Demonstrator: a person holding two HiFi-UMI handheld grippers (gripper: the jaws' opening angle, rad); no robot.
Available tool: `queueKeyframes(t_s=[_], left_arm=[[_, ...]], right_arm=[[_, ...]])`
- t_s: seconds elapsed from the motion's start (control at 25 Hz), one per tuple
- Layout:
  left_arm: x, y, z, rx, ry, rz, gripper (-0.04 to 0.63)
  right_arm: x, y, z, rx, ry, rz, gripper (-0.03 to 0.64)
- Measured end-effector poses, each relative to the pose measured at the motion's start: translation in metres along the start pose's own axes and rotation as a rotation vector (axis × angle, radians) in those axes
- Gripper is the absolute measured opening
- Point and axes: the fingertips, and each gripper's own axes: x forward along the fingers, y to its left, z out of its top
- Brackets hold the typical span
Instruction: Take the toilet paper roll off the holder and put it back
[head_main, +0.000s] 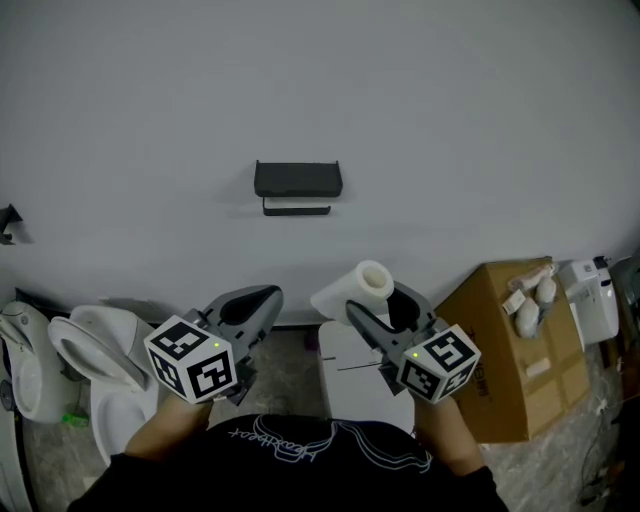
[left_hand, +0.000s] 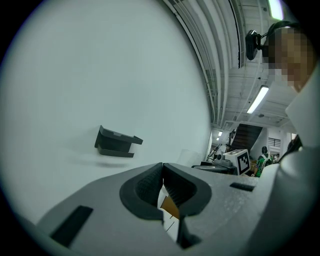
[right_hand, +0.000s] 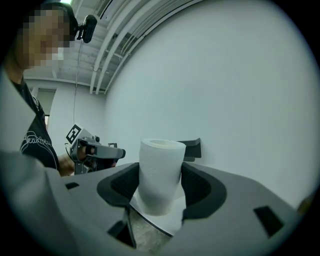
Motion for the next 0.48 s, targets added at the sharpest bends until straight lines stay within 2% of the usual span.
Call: queueKeyframes(t_s=[0.48], left_arm=[[-0.008,0.011,-0.004,-0.015,0.008,0.013,0.006]], right_arm=[[0.011,0.003,-0.006,0.014,0.016,0.006,0.262]])
